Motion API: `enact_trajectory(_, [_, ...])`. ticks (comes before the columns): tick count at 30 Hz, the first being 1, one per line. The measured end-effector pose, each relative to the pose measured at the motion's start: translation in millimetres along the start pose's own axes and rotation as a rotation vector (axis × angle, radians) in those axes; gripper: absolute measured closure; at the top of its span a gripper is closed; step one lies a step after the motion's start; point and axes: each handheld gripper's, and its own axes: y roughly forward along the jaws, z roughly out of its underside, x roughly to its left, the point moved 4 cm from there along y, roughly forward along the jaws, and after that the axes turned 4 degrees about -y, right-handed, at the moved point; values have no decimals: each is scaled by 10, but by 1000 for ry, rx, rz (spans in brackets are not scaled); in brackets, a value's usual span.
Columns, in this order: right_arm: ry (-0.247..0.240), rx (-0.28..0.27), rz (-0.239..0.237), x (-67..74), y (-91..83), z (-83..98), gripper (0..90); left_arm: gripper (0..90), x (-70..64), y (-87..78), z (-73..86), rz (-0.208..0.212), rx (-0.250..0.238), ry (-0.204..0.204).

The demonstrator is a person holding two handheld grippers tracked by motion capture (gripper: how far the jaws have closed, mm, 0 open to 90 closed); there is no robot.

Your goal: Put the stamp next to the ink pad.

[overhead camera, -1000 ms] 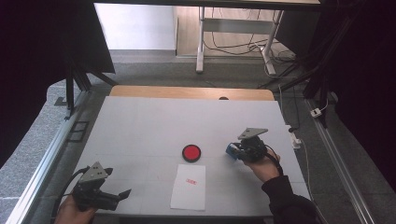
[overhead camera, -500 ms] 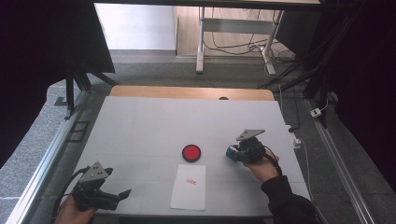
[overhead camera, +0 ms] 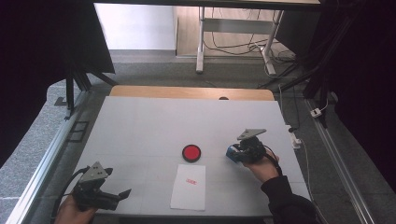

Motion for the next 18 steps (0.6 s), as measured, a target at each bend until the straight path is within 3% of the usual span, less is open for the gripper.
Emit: enact_trajectory(18, [66, -57, -8, 34, -127, -89, 367, 15, 2, -3, 1, 1, -2, -2])
